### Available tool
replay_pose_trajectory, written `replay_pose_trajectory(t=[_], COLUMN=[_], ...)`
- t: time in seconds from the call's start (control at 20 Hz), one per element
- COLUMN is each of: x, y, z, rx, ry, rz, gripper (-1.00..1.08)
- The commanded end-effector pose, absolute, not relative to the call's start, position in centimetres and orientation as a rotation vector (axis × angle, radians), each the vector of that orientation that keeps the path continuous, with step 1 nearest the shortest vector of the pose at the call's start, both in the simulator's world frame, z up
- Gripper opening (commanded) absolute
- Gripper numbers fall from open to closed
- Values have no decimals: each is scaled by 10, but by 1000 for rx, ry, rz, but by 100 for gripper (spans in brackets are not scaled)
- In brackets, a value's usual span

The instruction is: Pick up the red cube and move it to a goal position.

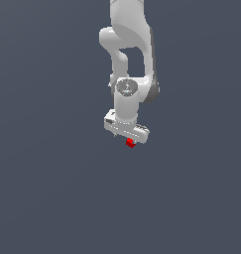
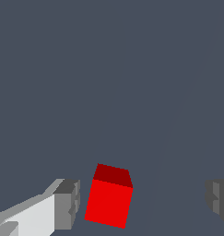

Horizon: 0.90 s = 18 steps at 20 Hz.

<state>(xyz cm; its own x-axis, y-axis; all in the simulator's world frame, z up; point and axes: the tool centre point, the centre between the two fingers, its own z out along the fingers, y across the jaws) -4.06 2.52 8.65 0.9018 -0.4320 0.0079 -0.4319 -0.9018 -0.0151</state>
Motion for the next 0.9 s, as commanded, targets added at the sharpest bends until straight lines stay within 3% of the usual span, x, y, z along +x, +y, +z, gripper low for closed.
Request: replay_pose_trajectory(t=[0.0,0.85], x=[-47,-64], y=[33,61], z=[71,20], rx=[-3036,-2974], ry=[772,1015], rz=[-14,-1], gripper=[100,100])
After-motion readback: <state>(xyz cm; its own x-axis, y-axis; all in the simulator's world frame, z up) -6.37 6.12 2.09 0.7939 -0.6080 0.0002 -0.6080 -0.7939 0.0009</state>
